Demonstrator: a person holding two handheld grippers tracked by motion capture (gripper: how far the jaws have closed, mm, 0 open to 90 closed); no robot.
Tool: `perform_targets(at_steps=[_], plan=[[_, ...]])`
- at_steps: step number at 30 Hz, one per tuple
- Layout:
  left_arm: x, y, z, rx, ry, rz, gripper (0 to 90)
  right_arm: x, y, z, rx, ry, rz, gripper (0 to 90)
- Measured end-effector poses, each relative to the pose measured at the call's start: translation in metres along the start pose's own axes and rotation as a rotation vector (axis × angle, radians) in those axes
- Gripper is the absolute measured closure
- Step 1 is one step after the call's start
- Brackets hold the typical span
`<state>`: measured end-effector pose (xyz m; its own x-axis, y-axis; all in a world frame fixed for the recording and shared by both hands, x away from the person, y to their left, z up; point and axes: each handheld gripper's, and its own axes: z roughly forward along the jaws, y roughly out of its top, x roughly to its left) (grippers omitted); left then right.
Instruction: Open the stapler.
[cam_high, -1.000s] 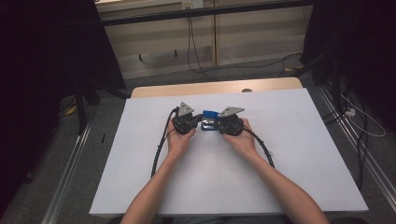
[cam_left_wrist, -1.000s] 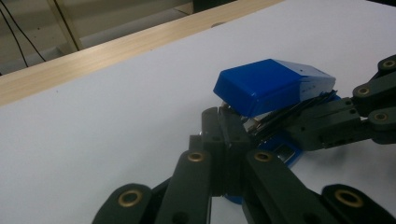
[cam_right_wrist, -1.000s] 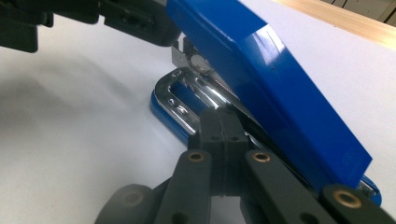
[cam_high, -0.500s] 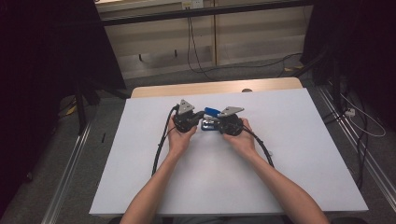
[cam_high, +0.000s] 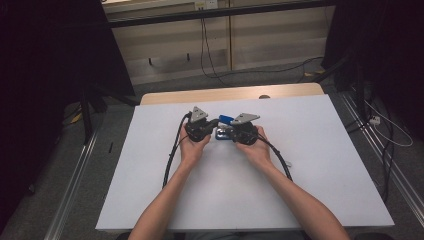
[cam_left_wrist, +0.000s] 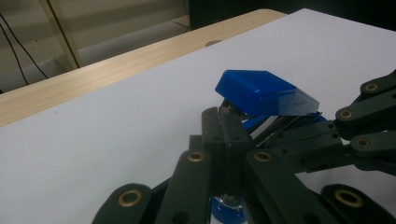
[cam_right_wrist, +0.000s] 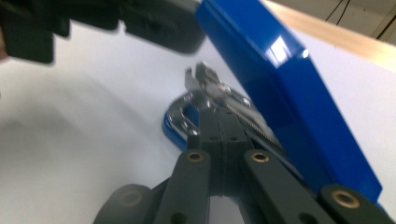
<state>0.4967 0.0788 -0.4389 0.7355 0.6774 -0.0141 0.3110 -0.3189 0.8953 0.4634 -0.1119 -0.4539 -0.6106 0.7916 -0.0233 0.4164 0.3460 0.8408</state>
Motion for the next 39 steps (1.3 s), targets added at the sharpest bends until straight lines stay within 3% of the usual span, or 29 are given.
perform_targets(at_steps=[8,14,22,36,39], plan=[[-0.0005,0.0000,0.0000,0.001,0.003,0.006,90.0,0.0071,0.0106,0.0034,-0.038,-0.003,-0.002,90.0],[0.0009,-0.0011,0.0009,-0.001,0.000,0.001,90.0,0.0051,0.0090,0.0063,-0.039,-0.030,0.016,90.0],[0.0047,-0.0056,0.0034,0.019,-0.008,-0.011,90.0,0.0054,0.0088,0.0068,-0.041,-0.037,0.002,90.0],[-0.0004,-0.0039,0.0081,0.050,-0.010,0.052,90.0,0.0024,0.0103,0.0047,-0.050,-0.038,0.011,90.0],[0.0001,-0.0039,0.0081,0.050,-0.011,0.050,90.0,0.0024,0.0101,0.0052,-0.049,-0.037,0.011,90.0]])
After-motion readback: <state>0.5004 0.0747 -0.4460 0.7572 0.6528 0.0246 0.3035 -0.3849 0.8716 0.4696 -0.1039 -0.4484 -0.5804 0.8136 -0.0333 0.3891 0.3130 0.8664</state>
